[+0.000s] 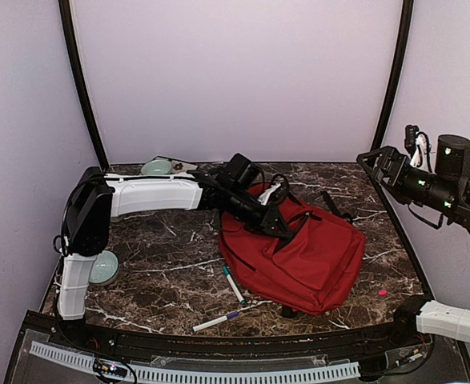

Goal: Pack the student bag
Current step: Place the pen in the lower front pocket of the bag, then pick up the pen from the center of the board, then pass from the right arm to the left

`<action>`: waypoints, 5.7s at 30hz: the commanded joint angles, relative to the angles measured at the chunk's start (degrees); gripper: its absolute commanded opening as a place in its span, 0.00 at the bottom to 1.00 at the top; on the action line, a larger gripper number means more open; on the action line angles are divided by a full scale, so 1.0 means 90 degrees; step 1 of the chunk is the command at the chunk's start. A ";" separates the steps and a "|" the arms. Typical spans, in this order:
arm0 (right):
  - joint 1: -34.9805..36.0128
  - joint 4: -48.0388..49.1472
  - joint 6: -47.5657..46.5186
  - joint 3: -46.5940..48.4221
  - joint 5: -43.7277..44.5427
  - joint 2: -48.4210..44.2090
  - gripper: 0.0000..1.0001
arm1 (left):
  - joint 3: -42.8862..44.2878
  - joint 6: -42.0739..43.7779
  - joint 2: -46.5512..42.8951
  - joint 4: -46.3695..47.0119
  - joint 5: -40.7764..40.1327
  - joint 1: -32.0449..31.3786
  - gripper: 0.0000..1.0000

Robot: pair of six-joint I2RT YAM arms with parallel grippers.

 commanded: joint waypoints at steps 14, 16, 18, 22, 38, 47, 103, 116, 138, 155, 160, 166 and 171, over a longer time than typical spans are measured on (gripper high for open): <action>-0.0028 0.0549 -0.0248 -0.0327 -0.0477 -0.0024 0.95 | 0.1370 0.0161 -0.0167 -0.1802 -0.1279 -0.0215 0.52; -0.0028 0.0638 -0.0362 -0.0376 -0.0540 0.0002 0.95 | 0.1561 0.0199 -0.0267 -0.2128 -0.1603 -0.0215 0.59; -0.0028 0.0673 -0.0498 -0.0416 -0.0601 0.0017 0.95 | 0.1607 0.0221 -0.0433 -0.2351 -0.1945 -0.0215 0.65; -0.0028 0.0820 -0.0904 -0.0540 -0.0807 0.0055 0.95 | 0.1459 0.0223 -0.0905 -0.2802 -0.2742 -0.0215 0.76; 0.0684 0.1871 -0.3087 -0.0651 -0.2385 0.1606 0.89 | -0.1118 -0.1062 -0.3649 -0.3892 -0.5100 0.0196 0.95; 0.2771 0.1201 -0.4844 -0.0086 -0.1750 0.3246 0.90 | -0.2085 -0.1380 -0.5146 -0.4653 -0.5819 0.0549 0.90; 0.5317 0.1454 -0.6592 0.0705 -0.1045 0.7758 0.12 | -0.3405 -0.1461 -0.6668 -0.4151 -0.5896 0.0937 0.87; 0.5315 0.1722 -0.6231 0.0383 -0.0812 0.6789 0.00 | -0.3393 -0.1447 -0.6565 -0.4014 -0.5507 0.0935 0.86; 0.4397 0.1641 -0.5048 0.0403 0.0407 0.4039 0.00 | -0.2841 -0.0720 -0.6455 -0.2615 -0.3380 0.0932 0.82; 0.3037 0.0397 -0.3416 0.0485 -0.0846 0.2572 0.00 | -0.3242 -0.0583 -0.6242 -0.0645 -0.1810 0.0937 0.79; 0.2559 -0.0089 -0.3238 0.0866 -0.2356 0.2345 0.00 | -0.3201 -0.0512 -0.6038 -0.0314 -0.1276 0.0937 0.79; 0.2355 -0.0549 -0.3004 0.1159 -0.3948 0.2531 0.00 | -0.3235 -0.0862 -0.5581 0.0718 0.0295 0.0937 0.76; 0.2345 -0.0376 -0.2985 0.1408 -0.4240 0.2644 0.00 | -0.2956 -0.1101 -0.5124 0.1255 0.1214 0.0822 0.69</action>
